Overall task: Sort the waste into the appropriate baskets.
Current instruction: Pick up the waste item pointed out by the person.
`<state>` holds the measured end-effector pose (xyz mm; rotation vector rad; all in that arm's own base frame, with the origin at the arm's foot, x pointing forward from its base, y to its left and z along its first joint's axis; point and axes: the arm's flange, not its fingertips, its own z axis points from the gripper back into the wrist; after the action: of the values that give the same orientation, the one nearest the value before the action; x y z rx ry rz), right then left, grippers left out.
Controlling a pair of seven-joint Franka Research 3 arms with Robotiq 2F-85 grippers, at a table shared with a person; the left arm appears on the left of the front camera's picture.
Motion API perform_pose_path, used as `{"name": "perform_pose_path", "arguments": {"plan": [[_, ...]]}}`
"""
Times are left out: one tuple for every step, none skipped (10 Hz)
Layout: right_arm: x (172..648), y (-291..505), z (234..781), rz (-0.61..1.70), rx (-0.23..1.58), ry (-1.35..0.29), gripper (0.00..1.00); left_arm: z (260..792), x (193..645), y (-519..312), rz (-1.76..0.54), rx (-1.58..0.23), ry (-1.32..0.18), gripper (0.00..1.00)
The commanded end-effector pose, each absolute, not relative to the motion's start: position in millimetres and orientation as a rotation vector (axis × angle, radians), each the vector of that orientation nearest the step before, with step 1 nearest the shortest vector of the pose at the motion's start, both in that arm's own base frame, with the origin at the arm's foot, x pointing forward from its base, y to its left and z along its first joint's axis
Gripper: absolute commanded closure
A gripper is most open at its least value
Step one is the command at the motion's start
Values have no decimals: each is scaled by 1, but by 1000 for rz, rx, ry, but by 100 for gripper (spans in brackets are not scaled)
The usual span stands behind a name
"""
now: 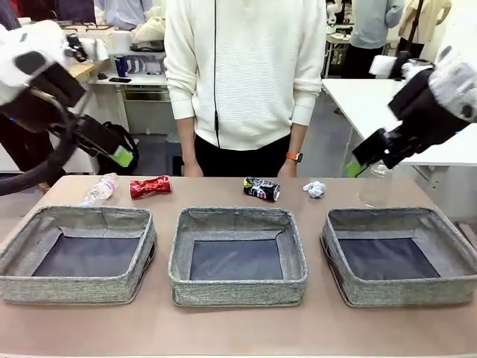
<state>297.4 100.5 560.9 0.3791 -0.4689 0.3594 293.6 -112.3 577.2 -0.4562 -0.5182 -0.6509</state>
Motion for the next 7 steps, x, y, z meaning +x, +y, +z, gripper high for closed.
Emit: {"name": "perform_pose_path", "arguments": {"plan": [[291,70,577,77,1171,-345,0,582,301,-52,-562,-992,-178,0],[293,58,573,11,1299,-329,0,580,304,-27,-489,-1140,-220,0],[289,51,564,-35,1396,-330,0,579,300,-6,-444,-1248,-276,0],[282,43,553,-54,1486,-343,0,573,293,12,-401,-1325,-322,0],[275,27,539,-104,1585,-420,0,560,287,32,-328,-1359,-345,0],[271,16,529,-138,1632,-435,0,547,279,47,-251,-1377,-354,0],[271,4,520,-174,1615,-427,0,538,270,59,-190,-1393,-383,0]]}}
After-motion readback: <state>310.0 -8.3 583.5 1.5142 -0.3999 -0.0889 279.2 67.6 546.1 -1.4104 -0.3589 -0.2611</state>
